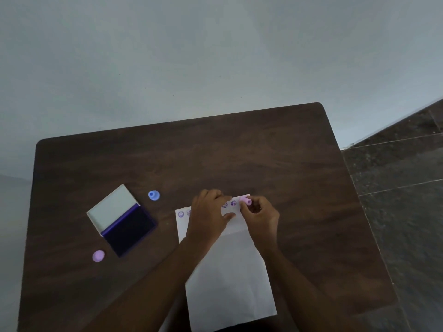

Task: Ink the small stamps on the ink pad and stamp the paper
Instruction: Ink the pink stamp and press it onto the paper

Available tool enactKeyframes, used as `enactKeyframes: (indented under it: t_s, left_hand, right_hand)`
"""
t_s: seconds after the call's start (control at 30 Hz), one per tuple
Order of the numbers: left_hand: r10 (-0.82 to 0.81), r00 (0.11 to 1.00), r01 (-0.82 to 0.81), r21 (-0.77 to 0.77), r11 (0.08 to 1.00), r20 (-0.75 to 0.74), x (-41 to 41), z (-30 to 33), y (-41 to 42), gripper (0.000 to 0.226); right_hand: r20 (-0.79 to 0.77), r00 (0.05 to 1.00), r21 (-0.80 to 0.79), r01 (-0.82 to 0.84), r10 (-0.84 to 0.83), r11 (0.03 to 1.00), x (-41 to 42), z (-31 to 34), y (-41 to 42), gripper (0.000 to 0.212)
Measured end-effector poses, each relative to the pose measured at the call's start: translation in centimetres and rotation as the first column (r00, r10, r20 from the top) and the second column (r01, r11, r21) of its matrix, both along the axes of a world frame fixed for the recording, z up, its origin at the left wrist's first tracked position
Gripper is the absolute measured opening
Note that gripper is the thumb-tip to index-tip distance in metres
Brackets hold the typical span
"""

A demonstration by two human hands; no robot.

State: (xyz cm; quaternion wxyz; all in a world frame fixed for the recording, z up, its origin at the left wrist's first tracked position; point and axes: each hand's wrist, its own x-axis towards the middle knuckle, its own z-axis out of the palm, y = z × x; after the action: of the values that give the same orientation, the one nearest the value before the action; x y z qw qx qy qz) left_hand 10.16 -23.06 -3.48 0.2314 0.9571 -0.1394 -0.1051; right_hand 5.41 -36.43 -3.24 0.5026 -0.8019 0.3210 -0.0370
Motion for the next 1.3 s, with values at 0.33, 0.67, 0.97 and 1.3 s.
enactKeyframes:
  t_s: [0.33, 0.67, 0.97, 1.3]
  left_hand:
    - [0.008, 1.000, -0.008, 0.035, 0.999, 0.000, -0.4, -0.6, -0.7, 0.042]
    - [0.030, 1.000, -0.030, 0.036, 0.999, 0.010, -0.4, -1.4, -0.7, 0.042]
    - [0.051, 0.999, -0.051, 0.037, 0.998, 0.013, -0.4, -1.5, -0.8, 0.043]
    - [0.052, 0.999, -0.052, 0.033, 0.998, 0.017, -0.4, -1.1, -0.8, 0.042]
  right_hand:
    - [-0.038, 0.992, -0.167, -0.122, 0.117, 0.978, -0.3, -2.7, -0.8, 0.017]
    - [0.012, 0.992, -0.210, -0.124, 0.129, 0.970, 0.4, -2.3, -0.6, 0.016]
    - [-0.019, 0.991, -0.215, -0.133, 0.132, 0.967, 0.5, -2.0, -0.5, 0.021]
    - [-0.111, 0.985, -0.198, -0.150, 0.130, 0.969, 1.2, -1.4, -0.2, 0.025]
